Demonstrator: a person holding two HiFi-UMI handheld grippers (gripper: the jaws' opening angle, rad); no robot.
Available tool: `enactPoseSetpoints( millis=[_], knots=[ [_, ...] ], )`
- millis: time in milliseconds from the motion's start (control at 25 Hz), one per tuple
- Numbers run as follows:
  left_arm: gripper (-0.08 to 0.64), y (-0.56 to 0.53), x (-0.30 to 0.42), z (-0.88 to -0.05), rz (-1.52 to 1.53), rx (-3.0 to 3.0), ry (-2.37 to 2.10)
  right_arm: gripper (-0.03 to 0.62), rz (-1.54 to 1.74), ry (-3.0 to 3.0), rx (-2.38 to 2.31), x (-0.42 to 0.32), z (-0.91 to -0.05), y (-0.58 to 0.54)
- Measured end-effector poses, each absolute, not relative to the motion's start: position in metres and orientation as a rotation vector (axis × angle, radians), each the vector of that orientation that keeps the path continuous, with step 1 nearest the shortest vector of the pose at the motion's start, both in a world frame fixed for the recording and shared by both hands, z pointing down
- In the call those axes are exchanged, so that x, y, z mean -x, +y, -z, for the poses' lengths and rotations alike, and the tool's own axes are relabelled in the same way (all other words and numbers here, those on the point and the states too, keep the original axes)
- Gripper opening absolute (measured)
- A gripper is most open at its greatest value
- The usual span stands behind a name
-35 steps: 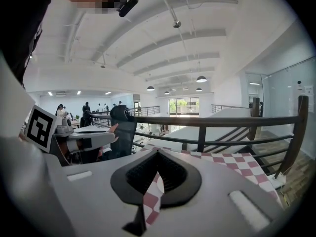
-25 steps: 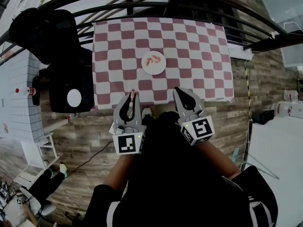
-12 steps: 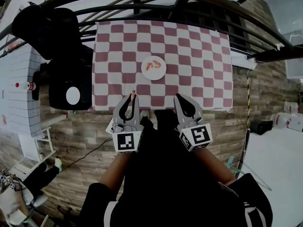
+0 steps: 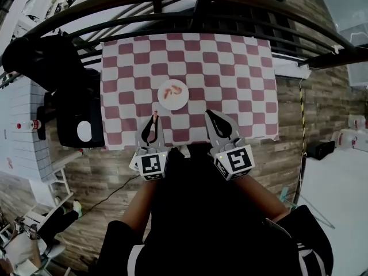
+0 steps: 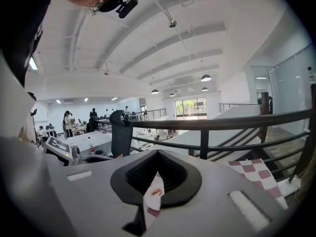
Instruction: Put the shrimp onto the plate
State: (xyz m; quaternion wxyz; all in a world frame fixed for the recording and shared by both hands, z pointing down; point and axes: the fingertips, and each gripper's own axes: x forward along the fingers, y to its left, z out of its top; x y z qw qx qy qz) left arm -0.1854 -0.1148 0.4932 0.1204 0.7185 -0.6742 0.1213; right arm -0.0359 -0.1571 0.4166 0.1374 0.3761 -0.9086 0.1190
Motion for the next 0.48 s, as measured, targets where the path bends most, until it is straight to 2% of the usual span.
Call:
enactPoseSetpoints(
  millis=[480],
  knots=[
    [0.038, -0.158, 0.178, -0.569, -0.535, -2.026, -1.915, -0.005, -0.387, -2.613, -1.037, 0.021, -0.441, -0.206]
  ],
)
